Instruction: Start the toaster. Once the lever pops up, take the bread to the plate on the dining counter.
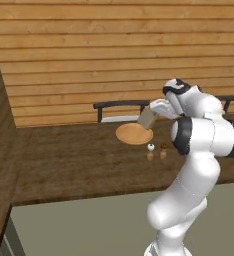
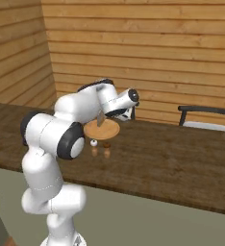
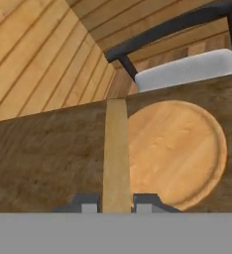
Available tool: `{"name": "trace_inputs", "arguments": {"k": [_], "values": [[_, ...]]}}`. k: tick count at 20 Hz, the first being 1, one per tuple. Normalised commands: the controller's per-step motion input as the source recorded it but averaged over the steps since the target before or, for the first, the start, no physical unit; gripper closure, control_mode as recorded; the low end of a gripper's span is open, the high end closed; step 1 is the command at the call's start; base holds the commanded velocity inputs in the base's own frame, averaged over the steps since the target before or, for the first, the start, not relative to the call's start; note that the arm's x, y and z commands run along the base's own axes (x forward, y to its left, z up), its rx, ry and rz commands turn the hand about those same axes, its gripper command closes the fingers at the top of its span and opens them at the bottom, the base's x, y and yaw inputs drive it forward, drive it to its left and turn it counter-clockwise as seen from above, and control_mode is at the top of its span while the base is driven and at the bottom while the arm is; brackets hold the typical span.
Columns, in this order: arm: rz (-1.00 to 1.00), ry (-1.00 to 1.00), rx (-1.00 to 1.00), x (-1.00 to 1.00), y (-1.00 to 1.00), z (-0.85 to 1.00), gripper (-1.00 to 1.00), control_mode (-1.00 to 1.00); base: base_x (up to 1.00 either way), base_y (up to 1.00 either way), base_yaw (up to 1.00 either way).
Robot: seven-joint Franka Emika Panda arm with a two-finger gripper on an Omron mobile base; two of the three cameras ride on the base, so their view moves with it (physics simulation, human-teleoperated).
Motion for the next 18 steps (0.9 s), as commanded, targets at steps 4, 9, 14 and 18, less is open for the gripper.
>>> {"name": "trace_inputs", "arguments": {"k": [4, 9, 14, 18], "values": [[0.04, 0.06, 0.00, 0.67, 0.30, -0.82, 1.00, -1.00, 0.00, 0.00, 0.00], [0.00, 0.03, 0.00, 0.65, 0.18, -0.59, 1.00, -1.00, 0.00, 0.00, 0.00], [0.01, 0.03, 0.00, 0.53, 0.10, -0.36, 1.00, -1.00, 0.00, 0.00, 0.00], [0.03, 0.00, 0.00, 0.15, 0.31, -0.34, 1.00, -1.00, 0.00, 0.00, 0.00]]}}
